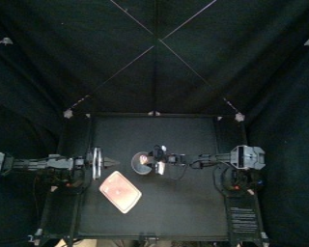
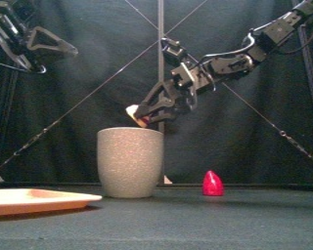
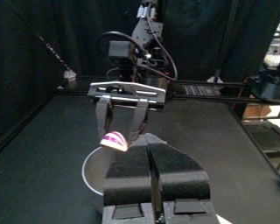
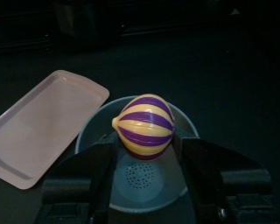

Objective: Pick the onion then place it in the grey bowl
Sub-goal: Drop onion in the grey bowl and return to neutral

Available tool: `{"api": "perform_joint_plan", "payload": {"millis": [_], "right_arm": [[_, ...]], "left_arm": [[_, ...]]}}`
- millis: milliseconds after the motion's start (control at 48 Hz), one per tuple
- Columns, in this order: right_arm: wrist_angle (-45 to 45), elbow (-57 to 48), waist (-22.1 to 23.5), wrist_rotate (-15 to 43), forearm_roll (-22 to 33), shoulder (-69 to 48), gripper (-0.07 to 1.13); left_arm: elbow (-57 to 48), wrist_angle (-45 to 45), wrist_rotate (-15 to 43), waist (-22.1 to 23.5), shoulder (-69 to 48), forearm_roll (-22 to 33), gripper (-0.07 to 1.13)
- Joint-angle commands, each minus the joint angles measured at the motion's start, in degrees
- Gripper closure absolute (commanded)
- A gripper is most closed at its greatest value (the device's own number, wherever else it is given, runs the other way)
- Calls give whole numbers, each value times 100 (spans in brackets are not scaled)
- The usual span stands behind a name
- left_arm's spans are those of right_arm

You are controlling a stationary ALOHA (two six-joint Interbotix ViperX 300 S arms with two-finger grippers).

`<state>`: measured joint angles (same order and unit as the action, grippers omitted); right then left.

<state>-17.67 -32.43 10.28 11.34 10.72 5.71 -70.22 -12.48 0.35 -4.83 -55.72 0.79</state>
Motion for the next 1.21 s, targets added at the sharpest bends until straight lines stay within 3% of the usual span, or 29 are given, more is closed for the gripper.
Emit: {"api": "perform_joint_plan", "payload": {"millis": [21, 188, 521, 854, 1208], "right_arm": [[-53, 176, 9, 44, -26, -26, 23], [-53, 114, -18, 62, -88, 18, 13], [-53, 62, -123, 35, -62, -105, 13], [-97, -396, -773, 0, 35, -967, 13], [-123, -1494, -1116, 0, 53, -2162, 13]], "left_arm": [[79, -18, 0, -26, 18, -44, 100], [70, -18, 0, -35, 18, -44, 100], [26, -18, 0, -35, 18, -44, 100], [-79, -26, 0, -105, 18, -53, 100], [-53, -62, 0, -114, 18, -53, 100]]}}
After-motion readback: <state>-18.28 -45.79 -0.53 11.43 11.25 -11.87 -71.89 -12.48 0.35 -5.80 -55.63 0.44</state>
